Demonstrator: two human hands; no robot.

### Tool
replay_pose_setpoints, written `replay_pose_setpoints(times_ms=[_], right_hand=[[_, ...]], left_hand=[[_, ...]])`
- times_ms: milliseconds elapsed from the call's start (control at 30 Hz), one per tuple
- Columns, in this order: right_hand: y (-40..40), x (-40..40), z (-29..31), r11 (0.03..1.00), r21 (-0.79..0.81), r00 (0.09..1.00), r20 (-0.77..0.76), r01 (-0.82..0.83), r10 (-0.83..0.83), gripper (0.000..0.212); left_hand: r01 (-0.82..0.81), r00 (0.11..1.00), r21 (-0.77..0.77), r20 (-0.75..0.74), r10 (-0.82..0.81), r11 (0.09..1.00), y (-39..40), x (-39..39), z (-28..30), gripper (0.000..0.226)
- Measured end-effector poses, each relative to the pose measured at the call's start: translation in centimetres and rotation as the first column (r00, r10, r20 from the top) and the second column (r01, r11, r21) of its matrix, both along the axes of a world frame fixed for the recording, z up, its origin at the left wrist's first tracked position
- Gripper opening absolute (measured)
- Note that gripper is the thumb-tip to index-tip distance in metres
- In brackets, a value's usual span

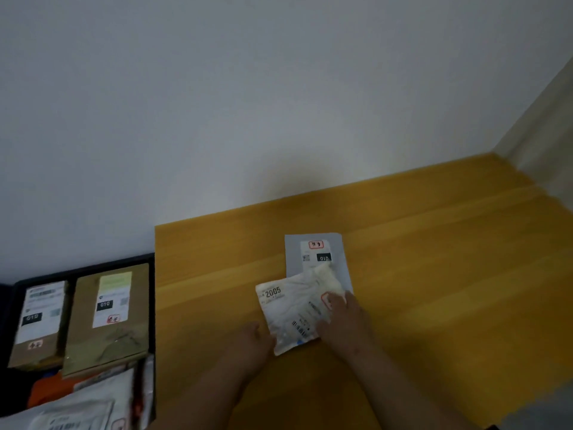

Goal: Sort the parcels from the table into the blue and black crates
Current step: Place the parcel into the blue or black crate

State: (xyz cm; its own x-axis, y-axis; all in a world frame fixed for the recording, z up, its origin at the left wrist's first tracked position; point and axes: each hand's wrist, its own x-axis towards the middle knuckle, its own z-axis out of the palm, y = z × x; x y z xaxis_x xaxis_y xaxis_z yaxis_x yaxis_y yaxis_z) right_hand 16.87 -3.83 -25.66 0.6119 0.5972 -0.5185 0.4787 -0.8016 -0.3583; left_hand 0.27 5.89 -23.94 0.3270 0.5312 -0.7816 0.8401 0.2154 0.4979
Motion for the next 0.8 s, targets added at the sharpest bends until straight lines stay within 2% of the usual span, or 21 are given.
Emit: replay_pose_setpoints(times_ms=[67, 100, 233, 333, 400, 467, 533, 600, 700, 800], right_hand=[[0.7, 1.1, -0.5, 0.999, -0.008, 0.998, -0.059, -0.036, 0.036, 0.058], [1.0, 1.5, -0.8, 0.998, -0.006, 0.995, -0.09, -0.054, 0.054, 0.056], [1.1, 1.8, -1.6, 0.991, -0.025, 0.984, -0.127, -0.129, 0.124, 0.056], [0.5, 2.1, -2.1, 0.981, -0.043, 0.972, -0.15, -0.191, 0.183, 0.056], [0.1, 2.3, -2.3, 0.979, -0.043, 0.965, -0.182, -0.198, 0.187, 0.053], [-0.1, 2.6, -1.9, 0.991, 0.003, 0.962, -0.238, -0.137, 0.134, 0.044], [-0.2, 2.7, -1.4, 0.995, 0.071, 0.966, -0.246, -0.068, 0.083, 0.02], [-0.3, 2.8, -0.8, 0.991, 0.131, 0.987, -0.153, -0.028, 0.048, 0.016], [-0.7, 2.8, 0.7, 0.977, 0.213, 0.998, 0.065, -0.009, -0.005, 0.052], [-0.9, 1.9, 3.2, 0.98, 0.18, 0.993, 0.105, -0.081, 0.062, 0.077]], left_hand=[[-0.09, 0.995, -0.069, 0.03, 0.093, 0.994, -0.1, 1.4, -0.2, 0.027], [-0.114, 0.992, -0.082, 0.045, 0.118, 0.99, 0.0, 1.9, -0.8, 0.024], [-0.298, 0.949, -0.17, 0.054, 0.311, 0.939, 0.5, 3.0, -5.8, 0.043], [-0.478, 0.864, -0.223, 0.052, 0.5, 0.85, -0.5, 4.3, -2.4, 0.032], [-0.512, 0.842, -0.193, 0.079, 0.533, 0.837, -1.0, 4.6, -1.6, 0.023], [-0.504, 0.845, -0.127, 0.135, 0.518, 0.855, -1.1, 4.6, -1.1, 0.016], [-0.488, 0.842, -0.08, 0.221, 0.493, 0.869, -1.2, 4.4, -0.1, 0.011], [-0.439, 0.864, 0.012, 0.278, 0.419, 0.898, -1.3, 4.2, 1.1, 0.013], [-0.252, 0.934, 0.185, 0.304, 0.189, 0.95, -1.2, 3.7, 3.4, 0.021], [-0.051, 0.956, 0.299, 0.291, -0.04, 0.953, -0.7, 3.0, 5.4, 0.029]])
